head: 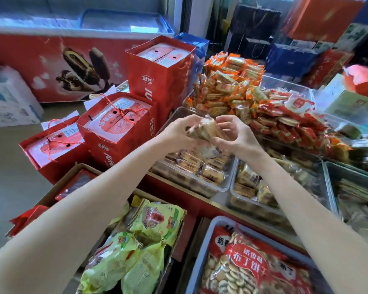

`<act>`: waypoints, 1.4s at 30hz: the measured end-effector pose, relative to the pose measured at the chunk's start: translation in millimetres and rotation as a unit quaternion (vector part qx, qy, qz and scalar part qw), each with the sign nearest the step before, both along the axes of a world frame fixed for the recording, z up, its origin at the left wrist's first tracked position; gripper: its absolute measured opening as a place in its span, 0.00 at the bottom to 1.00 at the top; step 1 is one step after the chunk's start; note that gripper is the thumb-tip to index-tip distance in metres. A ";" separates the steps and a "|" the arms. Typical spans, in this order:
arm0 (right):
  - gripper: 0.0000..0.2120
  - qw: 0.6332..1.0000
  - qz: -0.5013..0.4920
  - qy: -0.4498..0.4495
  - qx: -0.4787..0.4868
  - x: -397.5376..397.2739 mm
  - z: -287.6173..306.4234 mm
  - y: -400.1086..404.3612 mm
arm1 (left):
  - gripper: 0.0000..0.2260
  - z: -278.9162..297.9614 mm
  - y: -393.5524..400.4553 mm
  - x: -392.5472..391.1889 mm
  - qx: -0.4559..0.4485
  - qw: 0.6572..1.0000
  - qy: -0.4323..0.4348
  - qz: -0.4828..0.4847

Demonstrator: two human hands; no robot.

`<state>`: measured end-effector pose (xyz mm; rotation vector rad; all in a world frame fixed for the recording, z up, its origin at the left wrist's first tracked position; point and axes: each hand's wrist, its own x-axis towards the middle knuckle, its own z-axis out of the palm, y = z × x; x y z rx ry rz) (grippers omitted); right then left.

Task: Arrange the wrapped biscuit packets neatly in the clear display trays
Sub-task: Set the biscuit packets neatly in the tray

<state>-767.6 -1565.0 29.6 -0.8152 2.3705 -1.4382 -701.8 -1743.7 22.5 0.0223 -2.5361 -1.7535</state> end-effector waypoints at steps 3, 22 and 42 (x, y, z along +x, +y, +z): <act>0.34 0.992 0.019 -0.091 -0.088 1.7 6.4 18.0 | 0.16 4.0 -0.4 13.1 0.146 0.989 -0.010 0.021; 0.29 0.990 0.017 -0.060 -0.124 5.2 23.9 30.8 | 0.03 31.7 11.6 24.3 0.222 0.972 0.019 0.080; 0.36 0.991 0.016 0.130 0.013 -6.3 29.7 35.5 | 0.33 61.2 21.4 9.3 -0.155 0.987 0.017 -0.050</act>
